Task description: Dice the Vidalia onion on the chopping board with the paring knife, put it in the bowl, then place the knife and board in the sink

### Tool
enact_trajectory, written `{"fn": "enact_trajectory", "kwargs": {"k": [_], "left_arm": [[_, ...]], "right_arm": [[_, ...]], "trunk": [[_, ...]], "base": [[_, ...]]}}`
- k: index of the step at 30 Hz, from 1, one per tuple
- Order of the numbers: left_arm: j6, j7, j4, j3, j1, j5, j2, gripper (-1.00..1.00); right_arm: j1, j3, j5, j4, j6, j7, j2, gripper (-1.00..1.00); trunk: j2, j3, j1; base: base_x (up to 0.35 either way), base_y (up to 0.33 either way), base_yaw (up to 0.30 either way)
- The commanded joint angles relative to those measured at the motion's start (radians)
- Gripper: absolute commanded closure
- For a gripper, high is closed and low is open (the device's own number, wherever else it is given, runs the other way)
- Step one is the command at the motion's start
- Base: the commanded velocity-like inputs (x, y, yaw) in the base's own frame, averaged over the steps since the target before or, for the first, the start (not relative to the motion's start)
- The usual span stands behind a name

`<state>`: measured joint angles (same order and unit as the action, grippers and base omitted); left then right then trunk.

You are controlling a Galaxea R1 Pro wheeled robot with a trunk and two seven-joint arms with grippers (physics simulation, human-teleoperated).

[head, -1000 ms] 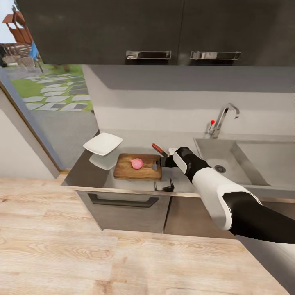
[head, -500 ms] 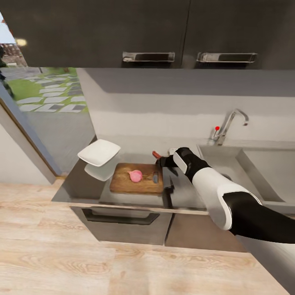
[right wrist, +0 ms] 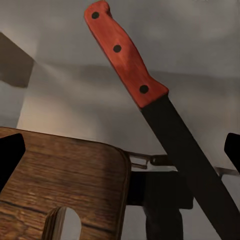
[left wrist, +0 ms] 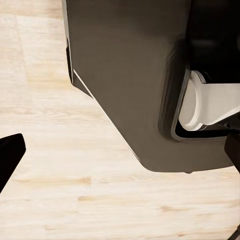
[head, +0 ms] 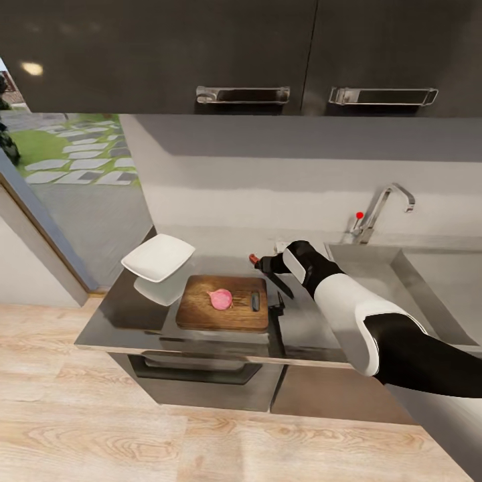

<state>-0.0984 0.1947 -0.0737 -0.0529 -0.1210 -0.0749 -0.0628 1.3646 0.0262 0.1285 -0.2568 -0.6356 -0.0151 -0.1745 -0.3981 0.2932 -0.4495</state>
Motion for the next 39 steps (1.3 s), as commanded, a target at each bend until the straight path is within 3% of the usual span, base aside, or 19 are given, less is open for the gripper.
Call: {"fn": "enact_trajectory", "kwargs": {"k": [1, 14, 21, 24, 25, 30, 35, 39], "left_arm": [[-0.007, 0.004, -0.005, -0.006, -0.002, -0.008, 0.000, -1.00], [-0.009, 0.005, -0.004, -0.006, -0.002, -0.007, 0.000, -1.00], [-0.012, 0.005, -0.003, -0.006, -0.002, -0.005, 0.000, -1.00], [-0.018, 0.006, -0.002, -0.007, -0.002, -0.003, 0.001, -1.00], [-0.045, 0.006, -0.002, -0.007, -0.002, -0.002, 0.005, -1.00], [-0.077, 0.006, -0.004, -0.007, -0.002, -0.003, 0.009, -1.00], [-0.082, 0.006, -0.004, -0.007, -0.002, -0.003, 0.007, -1.00], [-0.083, 0.006, -0.005, -0.007, -0.002, -0.003, 0.006, -1.00]], "right_arm": [[0.001, 0.003, 0.006, -0.001, -0.004, -0.003, 0.000, -1.00], [0.001, 0.002, -0.001, -0.023, -0.010, -0.007, 0.000, -1.00], [0.001, 0.004, -0.009, -0.131, -0.103, -0.015, 0.000, -1.00], [0.001, 0.005, -0.052, -0.200, -0.165, -0.042, 0.000, -1.00], [0.001, 0.006, -0.151, -0.271, -0.232, -0.060, 0.000, -1.00], [0.001, 0.006, -0.320, -0.417, -0.317, -0.064, 0.000, -1.00], [0.001, 0.013, -0.366, -0.485, -0.340, -0.049, 0.002, -1.00], [0.001, 0.071, -0.375, -0.497, -0.343, -0.005, 0.033, -1.00]], "trunk": [[-0.002, 0.002, -0.001], [-0.002, 0.002, -0.001], [-0.002, 0.002, -0.001], [-0.002, 0.002, -0.001], [-0.002, 0.002, -0.001], [-0.002, 0.002, -0.001], [-0.002, 0.002, -0.001], [-0.002, 0.002, -0.001]], "base": [[0.004, 0.000, 0.000], [0.001, 0.000, 0.000], [0.000, 0.000, 0.000], [0.000, 0.000, 0.000], [0.000, 0.000, 0.000], [0.000, 0.000, 0.000], [0.000, 0.000, 0.000], [0.000, 0.000, 0.000]]}}
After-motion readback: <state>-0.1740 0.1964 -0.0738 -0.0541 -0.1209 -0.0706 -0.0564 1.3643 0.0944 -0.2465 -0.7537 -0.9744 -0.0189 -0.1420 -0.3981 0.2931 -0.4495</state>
